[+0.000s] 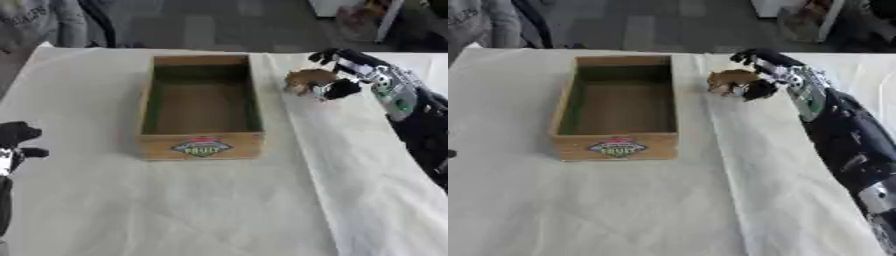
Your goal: Pick up objects on the table and place them in the box.
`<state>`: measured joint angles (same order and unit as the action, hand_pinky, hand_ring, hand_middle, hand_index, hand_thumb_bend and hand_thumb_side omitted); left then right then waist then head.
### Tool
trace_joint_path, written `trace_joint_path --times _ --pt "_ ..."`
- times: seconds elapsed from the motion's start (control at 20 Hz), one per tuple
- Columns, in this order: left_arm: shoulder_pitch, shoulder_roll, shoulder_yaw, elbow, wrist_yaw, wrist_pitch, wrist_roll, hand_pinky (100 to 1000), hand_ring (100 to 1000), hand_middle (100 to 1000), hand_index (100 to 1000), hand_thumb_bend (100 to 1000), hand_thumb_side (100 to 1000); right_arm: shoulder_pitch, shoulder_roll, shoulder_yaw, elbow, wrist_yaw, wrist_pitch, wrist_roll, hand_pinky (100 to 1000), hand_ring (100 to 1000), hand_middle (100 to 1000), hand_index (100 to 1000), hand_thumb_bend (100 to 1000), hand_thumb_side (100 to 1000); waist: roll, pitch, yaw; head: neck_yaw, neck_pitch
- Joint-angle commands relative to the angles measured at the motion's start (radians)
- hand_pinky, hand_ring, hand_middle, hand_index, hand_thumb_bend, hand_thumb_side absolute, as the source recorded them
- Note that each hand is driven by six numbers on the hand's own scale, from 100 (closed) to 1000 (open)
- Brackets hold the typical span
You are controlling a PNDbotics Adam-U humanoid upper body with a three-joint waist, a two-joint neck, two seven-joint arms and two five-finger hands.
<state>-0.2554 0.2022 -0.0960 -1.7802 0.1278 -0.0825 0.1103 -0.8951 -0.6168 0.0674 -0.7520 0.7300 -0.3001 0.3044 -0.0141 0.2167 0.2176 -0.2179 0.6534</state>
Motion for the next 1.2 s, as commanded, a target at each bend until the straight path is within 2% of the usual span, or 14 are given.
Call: trace_joint_path --times 0.05,0.25,0.45,0.5,0.55,0.6,0.65,0.7,0.8,0.95,1.2 --pt "-0.011 0.008 0.001 -0.018 0.001 -0.001 -0.003 557 706 574 667 334 573 -0.01 -0.016 -0.009 0.007 0.022 0.001 0.017 719 870 859 937 185 383 0.003 -0.013 -0.001 -0.001 -0.012" --pt "-0.01 0.008 0.002 -0.019 0.001 0.0 -0.003 557 706 574 667 335 573 -0.006 -0.014 -0.015 0.018 0.037 0.005 0.005 676 796 813 917 173 347 0.005 -0.014 0.001 -0.002 -0.015" --pt "-0.011 0.007 0.002 -0.02 0.001 0.0 -0.003 557 707 574 667 335 572 -0.004 -0.01 -0.016 0.025 0.051 0.003 -0.032 621 709 741 858 142 281 0.007 -0.012 0.005 -0.004 -0.017" --pt "-0.011 0.007 0.002 -0.02 0.001 0.0 -0.002 557 707 574 667 335 572 -0.003 -0.009 -0.016 0.025 0.055 0.002 -0.044 584 629 685 812 100 215 0.007 -0.012 0.006 -0.004 -0.017" --pt "-0.011 0.007 0.002 -0.02 0.001 0.001 -0.002 557 707 574 667 335 572 -0.002 -0.008 -0.017 0.025 0.057 0.003 -0.058 556 564 610 754 100 127 0.007 -0.011 0.006 -0.004 -0.017" --pt "-0.011 0.007 0.002 -0.02 0.001 0.001 -0.002 557 707 574 667 336 572 -0.002 -0.008 -0.018 0.024 0.059 0.005 -0.074 533 519 564 711 100 100 0.007 -0.011 0.006 -0.004 -0.017" --pt "-0.011 0.006 0.002 -0.02 0.001 0.001 -0.001 557 707 574 667 336 572 -0.001 -0.008 -0.018 0.022 0.06 0.008 -0.091 528 507 552 700 100 100 0.007 -0.011 0.006 -0.004 -0.018" --pt "-0.012 0.007 0.003 -0.02 0.001 0.0 -0.001 557 707 574 667 337 572 0.0 -0.009 -0.018 0.019 0.061 0.009 -0.109 494 441 485 639 100 100 0.007 -0.011 0.006 -0.004 -0.019" --pt "-0.012 0.006 0.003 -0.02 0.0 0.0 -0.001 557 707 574 667 337 571 0.002 -0.01 -0.018 0.011 0.057 0.009 -0.142 449 362 408 557 100 100 0.005 -0.011 0.004 -0.003 -0.02" --pt "-0.013 0.007 0.005 -0.02 -0.001 -0.001 0.0 557 707 575 667 339 571 0.005 -0.017 -0.012 -0.02 0.035 0.004 -0.16 442 348 393 543 100 100 0.002 -0.012 -0.001 0.001 -0.022" --pt "-0.01 0.01 0.008 -0.018 -0.005 -0.002 0.003 558 707 575 667 341 569 -0.007 -0.045 -0.002 -0.128 -0.037 0.007 -0.111 438 347 391 546 100 100 -0.005 -0.022 -0.012 0.009 -0.022"
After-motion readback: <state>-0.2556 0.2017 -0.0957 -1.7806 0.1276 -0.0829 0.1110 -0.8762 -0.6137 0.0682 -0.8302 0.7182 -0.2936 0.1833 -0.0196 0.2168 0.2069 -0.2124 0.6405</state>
